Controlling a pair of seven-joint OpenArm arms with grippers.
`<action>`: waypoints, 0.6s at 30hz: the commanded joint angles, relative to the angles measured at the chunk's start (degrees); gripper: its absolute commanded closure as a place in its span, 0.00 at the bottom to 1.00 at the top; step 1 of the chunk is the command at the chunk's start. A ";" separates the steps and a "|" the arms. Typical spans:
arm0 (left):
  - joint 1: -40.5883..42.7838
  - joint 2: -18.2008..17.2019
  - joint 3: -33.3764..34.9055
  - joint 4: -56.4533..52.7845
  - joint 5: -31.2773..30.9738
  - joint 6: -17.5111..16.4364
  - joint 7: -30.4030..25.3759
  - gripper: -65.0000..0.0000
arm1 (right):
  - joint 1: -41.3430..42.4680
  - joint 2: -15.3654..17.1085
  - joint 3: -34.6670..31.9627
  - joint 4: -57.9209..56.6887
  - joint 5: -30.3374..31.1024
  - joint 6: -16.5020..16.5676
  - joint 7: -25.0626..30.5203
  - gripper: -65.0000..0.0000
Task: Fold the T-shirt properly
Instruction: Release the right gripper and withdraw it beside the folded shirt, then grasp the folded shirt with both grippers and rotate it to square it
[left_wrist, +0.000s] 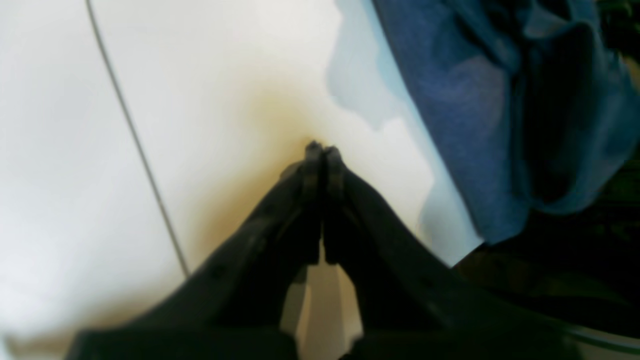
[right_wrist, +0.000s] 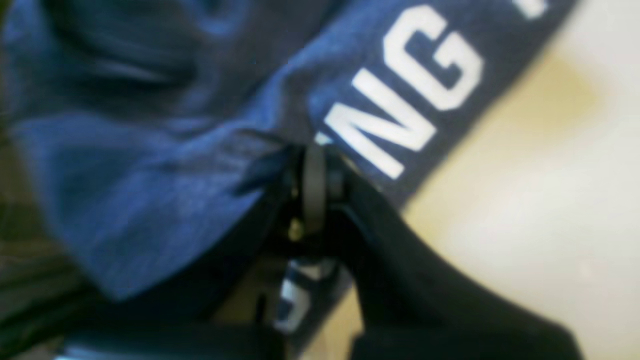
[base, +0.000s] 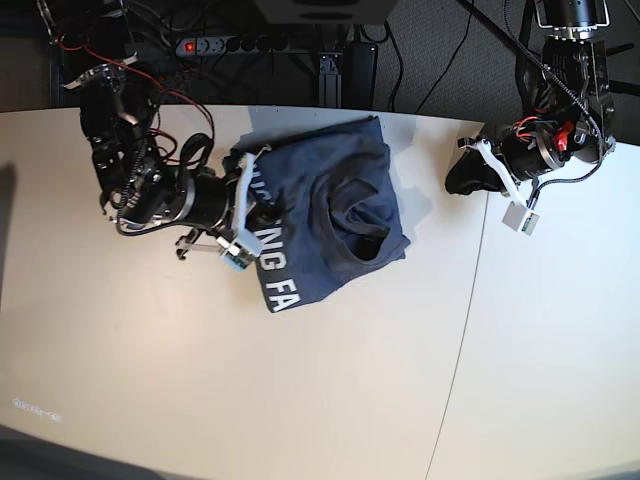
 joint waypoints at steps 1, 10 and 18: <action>-0.28 -0.63 -0.26 0.74 -0.74 -1.98 -0.15 1.00 | 0.72 1.79 1.97 0.85 -0.96 -1.18 0.13 1.00; -0.28 -0.63 -0.26 0.74 -1.18 -1.98 -0.17 1.00 | 0.74 6.47 8.96 0.85 7.52 -1.18 0.39 1.00; -0.28 -0.66 -0.26 0.74 -1.18 -1.98 1.25 1.00 | 0.72 4.24 8.94 0.85 7.93 -1.16 0.92 1.00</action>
